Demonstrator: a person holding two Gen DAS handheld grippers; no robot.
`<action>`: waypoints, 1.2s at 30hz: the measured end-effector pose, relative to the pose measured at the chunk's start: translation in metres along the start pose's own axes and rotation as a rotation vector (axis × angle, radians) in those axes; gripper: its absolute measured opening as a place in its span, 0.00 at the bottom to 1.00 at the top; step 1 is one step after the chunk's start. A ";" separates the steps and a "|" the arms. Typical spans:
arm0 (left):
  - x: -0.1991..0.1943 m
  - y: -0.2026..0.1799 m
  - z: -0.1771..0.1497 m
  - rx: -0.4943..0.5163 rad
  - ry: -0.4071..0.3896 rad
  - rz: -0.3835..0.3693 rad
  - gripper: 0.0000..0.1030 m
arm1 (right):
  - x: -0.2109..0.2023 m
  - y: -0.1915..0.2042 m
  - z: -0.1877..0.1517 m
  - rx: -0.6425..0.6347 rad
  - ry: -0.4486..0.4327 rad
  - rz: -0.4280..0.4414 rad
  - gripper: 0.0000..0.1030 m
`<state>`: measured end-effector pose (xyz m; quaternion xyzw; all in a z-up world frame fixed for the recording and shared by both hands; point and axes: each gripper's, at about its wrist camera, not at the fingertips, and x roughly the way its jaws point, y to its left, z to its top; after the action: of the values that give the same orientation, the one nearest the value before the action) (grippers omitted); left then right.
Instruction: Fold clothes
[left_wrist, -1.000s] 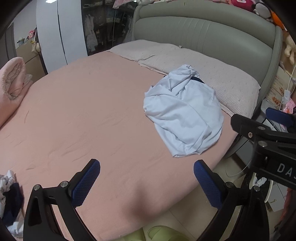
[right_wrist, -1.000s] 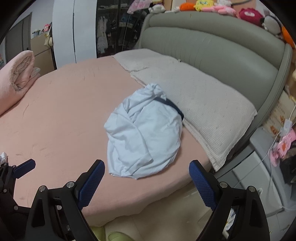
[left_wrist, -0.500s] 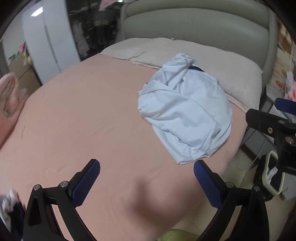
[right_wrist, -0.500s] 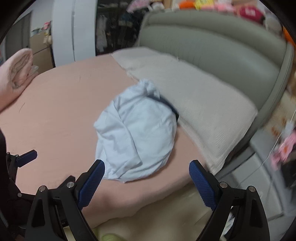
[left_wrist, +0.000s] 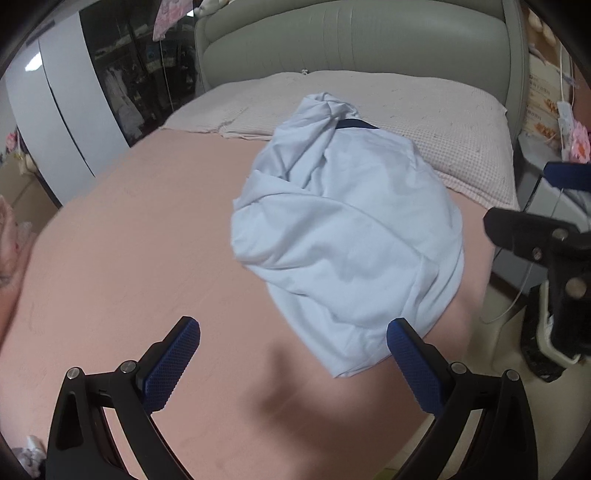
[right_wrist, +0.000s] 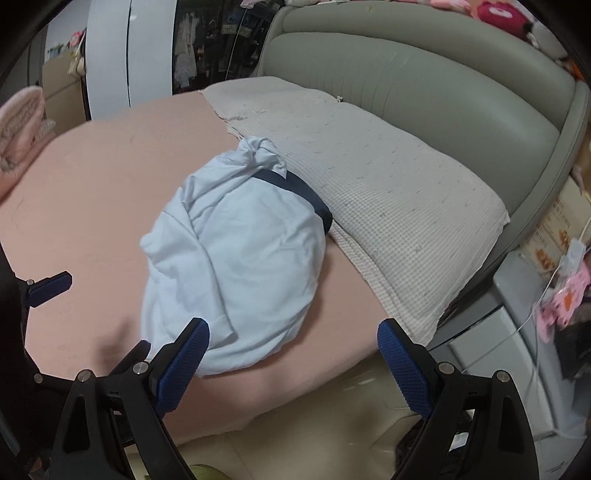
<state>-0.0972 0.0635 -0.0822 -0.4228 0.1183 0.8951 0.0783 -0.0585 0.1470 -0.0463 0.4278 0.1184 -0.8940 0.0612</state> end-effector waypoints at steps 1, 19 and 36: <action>0.002 0.000 0.001 -0.011 0.004 -0.015 1.00 | 0.001 0.001 0.001 -0.007 0.002 0.005 0.90; 0.051 0.006 0.023 -0.140 0.058 -0.140 1.00 | 0.030 0.004 0.006 -0.050 0.003 0.033 0.90; 0.085 -0.023 0.048 -0.168 0.077 -0.208 0.59 | 0.065 -0.004 0.015 -0.024 0.038 0.005 0.90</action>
<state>-0.1808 0.1027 -0.1220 -0.4718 0.0014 0.8720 0.1302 -0.1116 0.1462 -0.0876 0.4440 0.1294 -0.8841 0.0664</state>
